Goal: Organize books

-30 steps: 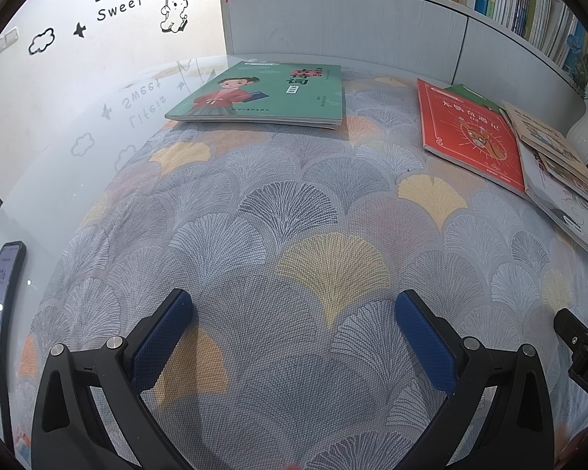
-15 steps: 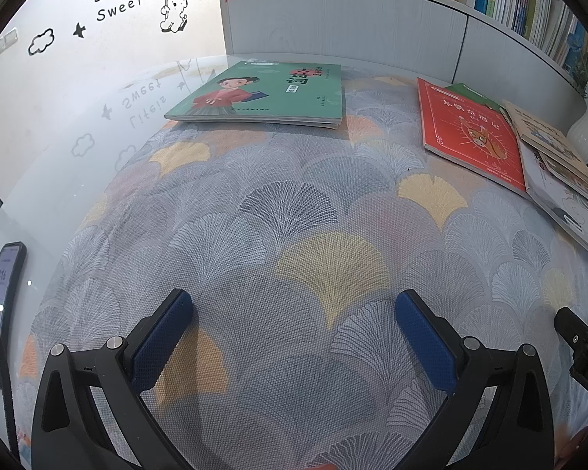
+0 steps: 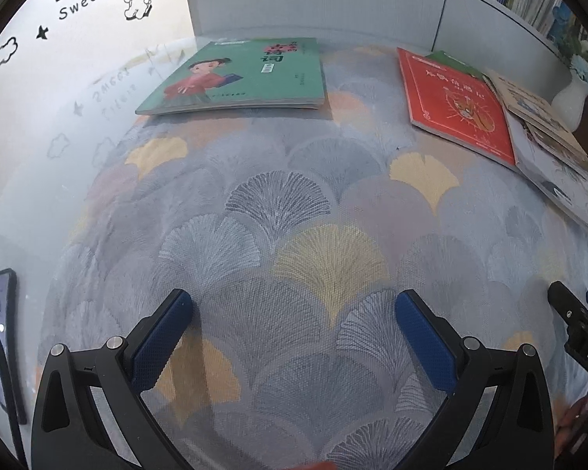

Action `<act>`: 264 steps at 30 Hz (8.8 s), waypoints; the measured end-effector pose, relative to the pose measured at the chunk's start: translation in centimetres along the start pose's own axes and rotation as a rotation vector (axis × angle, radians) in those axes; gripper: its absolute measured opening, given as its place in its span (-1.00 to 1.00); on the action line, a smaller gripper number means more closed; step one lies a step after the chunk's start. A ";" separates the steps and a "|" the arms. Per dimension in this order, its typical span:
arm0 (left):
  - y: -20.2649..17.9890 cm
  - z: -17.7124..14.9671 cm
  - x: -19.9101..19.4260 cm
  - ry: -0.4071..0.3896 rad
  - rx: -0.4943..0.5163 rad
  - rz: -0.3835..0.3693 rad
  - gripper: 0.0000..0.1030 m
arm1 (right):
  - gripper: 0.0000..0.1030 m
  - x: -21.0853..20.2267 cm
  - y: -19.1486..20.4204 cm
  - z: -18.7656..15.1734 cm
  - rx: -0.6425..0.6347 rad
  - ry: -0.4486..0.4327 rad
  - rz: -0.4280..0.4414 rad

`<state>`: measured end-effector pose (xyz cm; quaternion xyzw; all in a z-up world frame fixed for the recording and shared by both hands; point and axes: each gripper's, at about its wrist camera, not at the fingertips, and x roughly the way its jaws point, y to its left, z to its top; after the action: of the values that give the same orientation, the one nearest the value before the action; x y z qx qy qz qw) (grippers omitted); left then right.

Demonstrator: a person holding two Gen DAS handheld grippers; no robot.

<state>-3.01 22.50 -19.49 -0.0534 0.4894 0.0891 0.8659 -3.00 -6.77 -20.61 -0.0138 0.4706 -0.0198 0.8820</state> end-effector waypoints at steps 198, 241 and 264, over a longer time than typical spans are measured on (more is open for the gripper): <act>-44.9 -2.3 -3.4 0.430 0.805 -0.580 0.99 | 0.59 -6.6 -31.2 -6.3 0.460 0.207 0.080; -45.1 -2.7 -3.6 0.364 0.845 -0.635 0.99 | 0.62 -6.8 -31.9 -6.9 0.516 0.155 0.127; -41.8 2.3 -1.7 0.508 0.426 -1.091 -0.44 | 0.11 -7.8 -33.0 -7.9 0.605 0.106 0.078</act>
<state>6.72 -18.14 -16.63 -0.1412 0.5889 -0.4791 0.6354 -14.61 -39.39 -17.17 0.2685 0.4890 -0.1257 0.8204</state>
